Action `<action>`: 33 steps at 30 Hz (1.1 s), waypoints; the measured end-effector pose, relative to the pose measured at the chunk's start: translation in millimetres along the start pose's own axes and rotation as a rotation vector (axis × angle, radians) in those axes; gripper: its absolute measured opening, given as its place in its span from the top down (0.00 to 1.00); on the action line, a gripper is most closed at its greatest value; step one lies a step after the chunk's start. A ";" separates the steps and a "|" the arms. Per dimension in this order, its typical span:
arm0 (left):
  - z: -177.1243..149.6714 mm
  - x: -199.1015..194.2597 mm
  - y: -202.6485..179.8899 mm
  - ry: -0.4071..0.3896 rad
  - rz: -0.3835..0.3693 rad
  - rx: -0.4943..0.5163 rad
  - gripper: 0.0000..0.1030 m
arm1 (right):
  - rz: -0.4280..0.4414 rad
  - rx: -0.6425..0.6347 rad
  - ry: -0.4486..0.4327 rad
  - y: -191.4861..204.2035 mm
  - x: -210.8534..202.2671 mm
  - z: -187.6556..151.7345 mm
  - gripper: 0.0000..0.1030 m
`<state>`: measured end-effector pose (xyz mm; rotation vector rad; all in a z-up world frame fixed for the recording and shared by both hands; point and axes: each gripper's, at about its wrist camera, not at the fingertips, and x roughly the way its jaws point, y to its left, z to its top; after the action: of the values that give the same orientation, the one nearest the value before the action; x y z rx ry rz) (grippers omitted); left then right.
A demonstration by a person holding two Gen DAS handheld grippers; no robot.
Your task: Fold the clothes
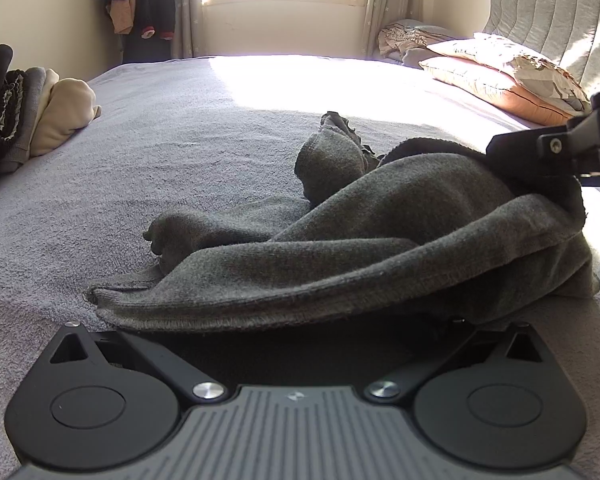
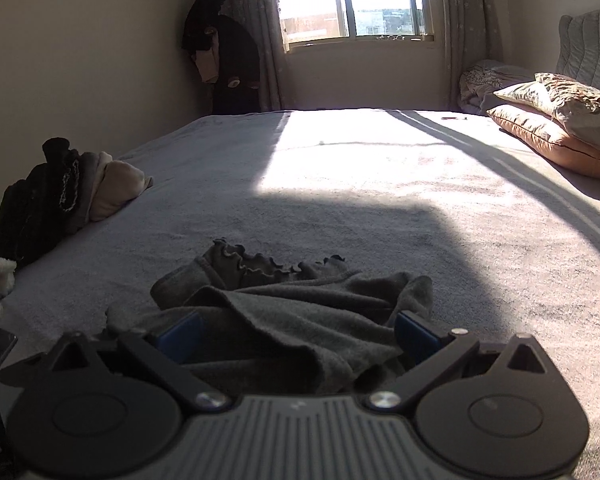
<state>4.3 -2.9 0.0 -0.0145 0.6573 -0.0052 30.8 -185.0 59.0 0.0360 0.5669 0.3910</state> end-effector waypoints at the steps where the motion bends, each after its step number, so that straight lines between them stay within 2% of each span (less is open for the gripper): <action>1: 0.1 0.1 0.6 0.000 -0.002 -0.003 0.00 | 0.007 0.004 0.025 1.6 5.8 -2.6 0.00; 3: 0.1 0.3 1.2 0.000 -0.005 -0.006 0.00 | 0.019 0.013 0.071 4.7 17.1 -7.7 0.00; 7: -0.1 0.6 0.0 0.000 -0.001 0.000 0.00 | -0.006 -0.010 0.080 9.8 29.1 -16.0 0.01; 8: 0.1 0.3 0.5 0.002 -0.004 0.000 0.00 | -0.009 -0.023 0.074 11.1 29.8 -16.1 0.06; 9: 0.7 -0.5 1.9 0.005 -0.013 0.002 0.00 | -0.013 -0.037 0.071 12.4 29.7 -15.4 0.13; 11: 2.0 -2.0 4.6 0.011 -0.031 0.006 0.00 | -0.028 -0.057 0.062 13.8 27.2 -12.8 0.48; 12: 2.6 -2.8 6.0 0.014 -0.040 0.008 0.00 | -0.038 -0.062 0.056 13.8 24.9 -10.6 0.56; 14: 4.2 -4.5 9.1 0.021 -0.056 0.007 0.00 | -0.059 -0.062 0.013 8.4 13.0 -0.7 0.80; 15: 5.6 -6.2 11.5 0.024 -0.057 -0.002 0.00 | -0.076 -0.065 -0.015 5.1 5.5 5.0 0.83; 16: 6.5 -8.5 13.9 0.021 -0.055 -0.012 0.00 | -0.096 -0.070 -0.045 1.7 -2.3 10.7 0.91; 19: 8.4 -15.8 16.6 0.003 -0.055 0.004 0.00 | -0.174 -0.062 -0.147 -22.9 -35.1 29.7 0.91; 21: 11.7 -17.7 15.4 0.002 -0.067 0.010 0.00 | -0.199 -0.024 -0.167 -39.2 -51.4 35.8 0.91; 24: 16.8 -20.6 13.6 0.001 -0.085 0.020 0.00 | -0.320 -0.045 -0.217 -51.9 -69.9 37.9 0.91; 29: 25.2 -25.4 10.7 -0.001 -0.114 0.036 0.00 | -0.481 0.039 -0.414 -80.9 -120.0 47.3 0.91; 30: 26.9 -26.3 10.1 -0.001 -0.120 0.039 0.00 | -0.514 0.050 -0.406 -88.4 -124.7 47.2 0.91; 32: 28.4 -24.4 5.9 0.007 -0.128 0.061 0.00 | -0.532 0.056 -0.288 -105.0 -117.7 45.2 0.91; 33: 28.2 -22.2 2.8 0.013 -0.132 0.073 0.00 | -0.530 0.080 -0.203 -115.7 -109.8 41.0 0.91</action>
<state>3.9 0.4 35.8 0.0125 0.6675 -0.1567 8.3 -329.8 134.2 0.0010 0.3713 -0.1511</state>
